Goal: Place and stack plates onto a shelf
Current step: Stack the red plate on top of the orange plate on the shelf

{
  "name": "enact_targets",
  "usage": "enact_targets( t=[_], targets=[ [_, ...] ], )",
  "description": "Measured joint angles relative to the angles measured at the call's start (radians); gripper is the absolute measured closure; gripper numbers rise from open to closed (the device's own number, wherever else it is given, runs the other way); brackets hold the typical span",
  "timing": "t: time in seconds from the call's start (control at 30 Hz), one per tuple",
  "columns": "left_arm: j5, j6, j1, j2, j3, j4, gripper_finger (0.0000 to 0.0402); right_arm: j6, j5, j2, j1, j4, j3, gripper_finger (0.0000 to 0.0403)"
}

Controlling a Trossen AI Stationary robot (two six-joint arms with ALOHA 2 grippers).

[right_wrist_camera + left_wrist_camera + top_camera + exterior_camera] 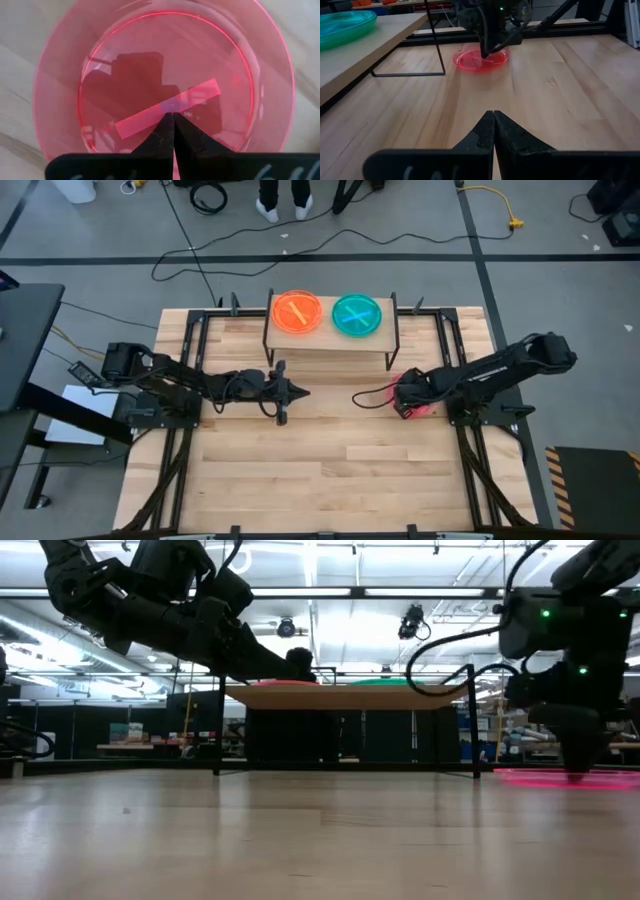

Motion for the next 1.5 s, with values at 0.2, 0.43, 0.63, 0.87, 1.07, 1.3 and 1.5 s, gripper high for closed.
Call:
enact_targets(
  t=[0.2, 0.43, 0.63, 0.87, 1.07, 1.3, 1.5],
  targets=[
    [0.0, 0.0, 0.0, 0.0, 0.0, 0.0, 0.0392, -0.064, -0.062, 0.057, 0.014, 0.26, 0.004, 0.0398],
    [0.028, 0.0, 0.0, 0.0, 0.014, -0.009, 0.0392, -0.31, -0.115, 0.047, 0.063, 0.486, 0.069, 0.0398],
    [0.099, 0.005, 0.0, 0.053, 0.082, -0.042, 0.0392, -0.567, -0.009, -0.05, 0.191, 0.722, -0.021, 0.0398],
    [0.129, 0.057, -0.006, 0.198, 0.269, -0.167, 0.0392, -0.676, 0.073, -0.134, 0.269, 1.323, -0.302, 0.0398],
    [0.13, 0.103, -0.017, 0.275, 0.442, -0.373, 0.0375, -0.884, 0.169, -0.16, 0.313, 1.746, -0.468, 0.0398],
    [0.132, 0.194, -0.05, 0.359, 0.6, -0.558, 0.0324, -1.037, 0.196, -0.183, 0.307, 1.837, -0.469, 0.0398],
    [0.13, 0.286, -0.052, 0.487, 0.707, -0.572, 0.0288, -1.033, 0.116, -0.23, 0.267, 1.882, -0.469, 0.0398]
  ],
)
